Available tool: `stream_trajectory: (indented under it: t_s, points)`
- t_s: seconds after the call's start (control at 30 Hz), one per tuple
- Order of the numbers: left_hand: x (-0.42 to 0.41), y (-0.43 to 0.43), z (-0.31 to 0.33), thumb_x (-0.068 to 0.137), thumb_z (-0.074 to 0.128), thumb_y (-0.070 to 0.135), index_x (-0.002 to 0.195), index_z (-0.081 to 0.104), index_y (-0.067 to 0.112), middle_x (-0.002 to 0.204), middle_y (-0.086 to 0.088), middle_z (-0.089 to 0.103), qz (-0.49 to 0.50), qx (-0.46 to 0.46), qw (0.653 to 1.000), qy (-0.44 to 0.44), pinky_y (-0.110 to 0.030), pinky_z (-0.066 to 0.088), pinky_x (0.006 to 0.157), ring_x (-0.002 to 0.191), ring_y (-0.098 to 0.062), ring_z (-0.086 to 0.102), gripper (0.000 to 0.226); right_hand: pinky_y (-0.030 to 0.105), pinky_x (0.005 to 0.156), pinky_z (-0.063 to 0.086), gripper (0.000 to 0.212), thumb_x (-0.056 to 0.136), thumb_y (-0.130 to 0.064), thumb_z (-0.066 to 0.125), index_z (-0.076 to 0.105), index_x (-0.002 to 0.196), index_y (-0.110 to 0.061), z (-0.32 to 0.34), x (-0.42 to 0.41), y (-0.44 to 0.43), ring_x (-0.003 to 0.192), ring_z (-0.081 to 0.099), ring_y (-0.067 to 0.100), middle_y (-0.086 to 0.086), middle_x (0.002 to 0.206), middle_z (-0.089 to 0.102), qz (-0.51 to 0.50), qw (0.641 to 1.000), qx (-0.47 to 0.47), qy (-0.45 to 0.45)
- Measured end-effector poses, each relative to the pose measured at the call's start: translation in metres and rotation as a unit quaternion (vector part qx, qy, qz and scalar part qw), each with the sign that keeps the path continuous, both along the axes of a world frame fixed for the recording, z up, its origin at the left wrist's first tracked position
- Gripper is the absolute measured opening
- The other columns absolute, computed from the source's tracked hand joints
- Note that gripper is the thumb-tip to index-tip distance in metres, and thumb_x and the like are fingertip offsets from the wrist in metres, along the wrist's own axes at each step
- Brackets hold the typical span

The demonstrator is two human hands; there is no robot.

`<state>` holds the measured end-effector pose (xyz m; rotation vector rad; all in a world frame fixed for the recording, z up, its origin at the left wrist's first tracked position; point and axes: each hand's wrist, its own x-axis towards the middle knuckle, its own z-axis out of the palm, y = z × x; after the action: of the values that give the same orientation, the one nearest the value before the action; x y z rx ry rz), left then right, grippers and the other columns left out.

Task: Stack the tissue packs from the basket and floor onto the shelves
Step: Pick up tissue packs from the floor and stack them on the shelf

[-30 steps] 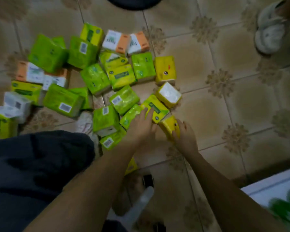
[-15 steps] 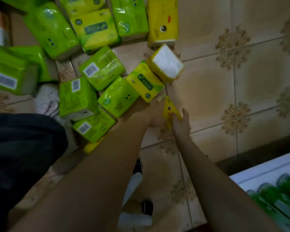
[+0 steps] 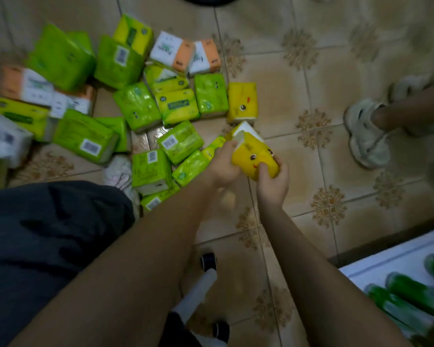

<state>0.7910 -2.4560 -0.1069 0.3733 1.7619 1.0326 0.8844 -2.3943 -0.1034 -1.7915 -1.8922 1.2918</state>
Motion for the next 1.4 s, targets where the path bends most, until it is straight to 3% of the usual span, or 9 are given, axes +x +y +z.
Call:
stream_trajectory:
  t_s: [0.13, 0.2, 0.27, 0.37, 0.53, 0.73, 0.93, 1.27, 1.4]
  points:
    - [-0.042, -0.04, 0.062, 0.081, 0.055, -0.009, 0.13, 0.034, 0.0, 0.125, -0.021, 0.052, 0.093, 0.039, 0.995, 0.028, -0.025, 0.047, 0.069, 0.09, -0.021, 0.059, 0.054, 0.041, 0.097, 0.044, 0.051, 0.072, -0.029, 0.054, 0.055, 0.122, -0.017, 0.068, -0.05, -0.021, 0.115, 0.053, 0.024, 0.008, 0.124, 0.057, 0.063, 0.993, 0.038, 0.091]
    - [-0.065, -0.072, 0.1, 0.083, 0.049, -0.014, 0.134, 0.029, 0.003, 0.123, -0.02, 0.053, 0.133, 0.054, 0.987, 0.073, -0.014, 0.044, 0.06, 0.074, -0.009, 0.054, 0.058, 0.04, 0.101, 0.041, 0.045, 0.079, -0.021, 0.06, 0.053, 0.124, -0.018, 0.101, -0.075, -0.045, 0.119, 0.05, 0.023, 0.006, 0.127, 0.055, 0.117, 0.982, 0.046, 0.14]
    - [-0.083, -0.111, 0.14, 0.08, 0.053, -0.01, 0.142, 0.021, 0.007, 0.125, -0.015, 0.052, 0.171, 0.069, 0.974, 0.131, -0.019, 0.049, 0.077, 0.091, -0.017, 0.06, 0.072, 0.038, 0.105, 0.037, 0.043, 0.083, -0.011, 0.06, 0.053, 0.125, -0.016, 0.134, -0.102, -0.076, 0.123, 0.046, 0.022, 0.007, 0.129, 0.053, 0.177, 0.962, 0.067, 0.199]
    - [-0.1, -0.186, 0.197, 0.068, 0.057, 0.009, 0.148, 0.012, 0.019, 0.144, -0.018, 0.035, 0.229, 0.072, 0.939, 0.248, -0.042, 0.036, 0.108, 0.131, -0.033, 0.039, 0.092, 0.027, 0.107, 0.031, 0.043, 0.084, -0.007, 0.059, 0.053, 0.127, -0.013, 0.188, -0.136, -0.14, 0.128, 0.042, 0.021, 0.009, 0.133, 0.049, 0.283, 0.915, 0.1, 0.269]
    - [-0.084, -0.327, 0.299, 0.076, 0.057, 0.019, 0.142, 0.029, 0.022, 0.129, -0.008, 0.037, 0.35, 0.046, 0.863, 0.361, -0.017, 0.035, 0.093, 0.118, -0.017, 0.04, 0.072, 0.019, 0.101, 0.028, 0.047, 0.086, -0.011, 0.059, 0.049, 0.131, -0.018, 0.271, -0.158, -0.262, 0.13, 0.039, 0.021, 0.011, 0.138, 0.044, 0.454, 0.809, 0.129, 0.351]
    - [-0.012, -0.491, 0.382, 0.077, 0.052, 0.044, 0.144, 0.028, 0.027, 0.141, -0.009, 0.042, 0.517, 0.035, 0.732, 0.442, -0.024, 0.04, 0.1, 0.121, -0.017, 0.046, 0.073, 0.022, 0.106, 0.027, 0.051, 0.083, -0.01, 0.061, 0.048, 0.133, -0.013, 0.35, -0.147, -0.418, 0.131, 0.04, 0.025, 0.015, 0.139, 0.044, 0.621, 0.63, 0.149, 0.441]
    - [0.095, -0.614, 0.439, 0.098, 0.045, 0.025, 0.147, 0.024, 0.018, 0.15, -0.004, 0.033, 0.635, -0.013, 0.579, 0.511, -0.019, 0.027, 0.103, 0.135, -0.018, 0.034, 0.054, 0.013, 0.101, 0.023, 0.05, 0.084, -0.007, 0.06, 0.048, 0.133, -0.009, 0.411, -0.08, -0.558, 0.13, 0.041, 0.026, 0.017, 0.137, 0.044, 0.696, 0.484, 0.103, 0.52]
    - [0.272, -0.741, 0.48, 0.096, 0.043, 0.042, 0.144, 0.028, 0.019, 0.144, -0.006, 0.041, 0.774, -0.127, 0.367, 0.501, -0.039, 0.035, 0.108, 0.13, -0.023, 0.041, 0.056, 0.015, 0.103, 0.023, 0.048, 0.089, -0.011, 0.057, 0.046, 0.135, -0.014, 0.469, 0.06, -0.732, 0.134, 0.035, 0.019, 0.01, 0.143, 0.041, 0.783, 0.296, 0.014, 0.547]
    - [0.326, -0.785, 0.488, 0.097, 0.042, 0.04, 0.144, 0.028, 0.018, 0.146, -0.004, 0.04, 0.802, -0.161, 0.312, 0.483, -0.036, 0.033, 0.109, 0.132, -0.021, 0.039, 0.054, 0.029, 0.11, 0.029, 0.046, 0.091, -0.014, 0.055, 0.044, 0.136, -0.014, 0.476, 0.111, -0.793, 0.135, 0.035, 0.018, 0.007, 0.143, 0.043, 0.807, 0.263, -0.019, 0.529]
